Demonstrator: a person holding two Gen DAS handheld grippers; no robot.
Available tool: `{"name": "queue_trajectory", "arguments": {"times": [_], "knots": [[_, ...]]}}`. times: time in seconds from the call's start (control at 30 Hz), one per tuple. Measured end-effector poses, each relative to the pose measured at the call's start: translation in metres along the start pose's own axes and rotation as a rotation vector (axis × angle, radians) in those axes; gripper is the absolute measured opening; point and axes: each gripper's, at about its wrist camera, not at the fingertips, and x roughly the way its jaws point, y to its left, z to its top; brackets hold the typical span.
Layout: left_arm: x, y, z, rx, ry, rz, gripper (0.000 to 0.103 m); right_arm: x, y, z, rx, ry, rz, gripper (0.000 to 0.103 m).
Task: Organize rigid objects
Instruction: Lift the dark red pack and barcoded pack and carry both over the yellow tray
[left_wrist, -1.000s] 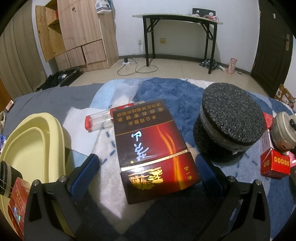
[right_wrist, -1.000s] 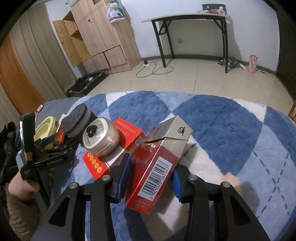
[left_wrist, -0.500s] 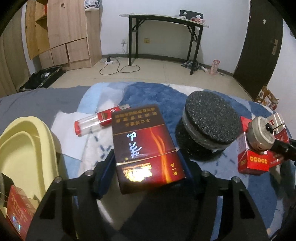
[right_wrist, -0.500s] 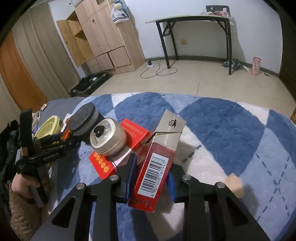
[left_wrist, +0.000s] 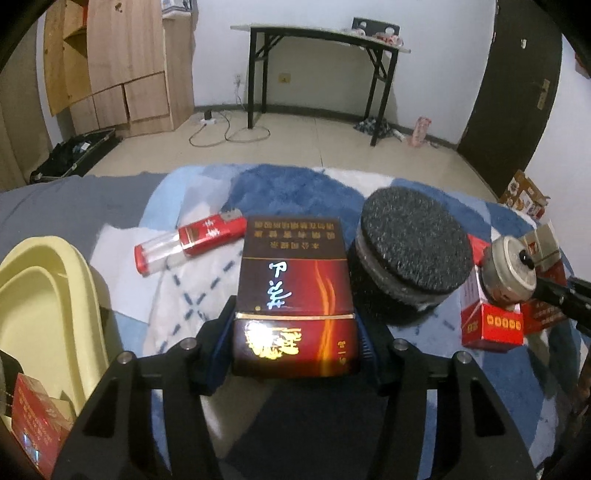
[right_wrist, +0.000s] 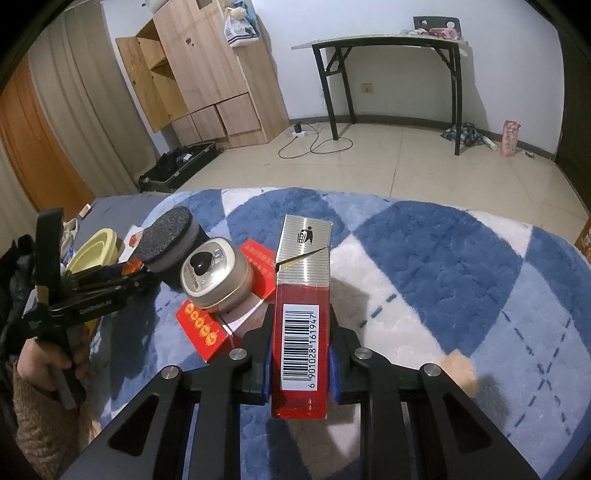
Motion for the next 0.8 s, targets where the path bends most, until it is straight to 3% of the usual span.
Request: {"name": "queue_trajectory", "arguments": {"times": [0.2, 0.57, 0.73, 0.8], "knots": [[0.001, -0.005, -0.003, 0.019, -0.026, 0.017, 0.057, 0.003, 0.004, 0.002, -0.017, 0.012, -0.015, 0.021], [-0.029, -0.004, 0.010, 0.047, -0.071, 0.007, 0.057, -0.017, -0.006, 0.001, -0.001, -0.043, -0.029, 0.021], [-0.075, 0.024, 0.023, -0.014, -0.165, 0.068, 0.057, -0.040, 0.002, 0.006, -0.019, -0.095, -0.029, 0.021], [-0.106, 0.042, 0.027, -0.038, -0.218, 0.132, 0.057, -0.053, 0.017, 0.010, -0.055, -0.126, -0.002, 0.021]]}}
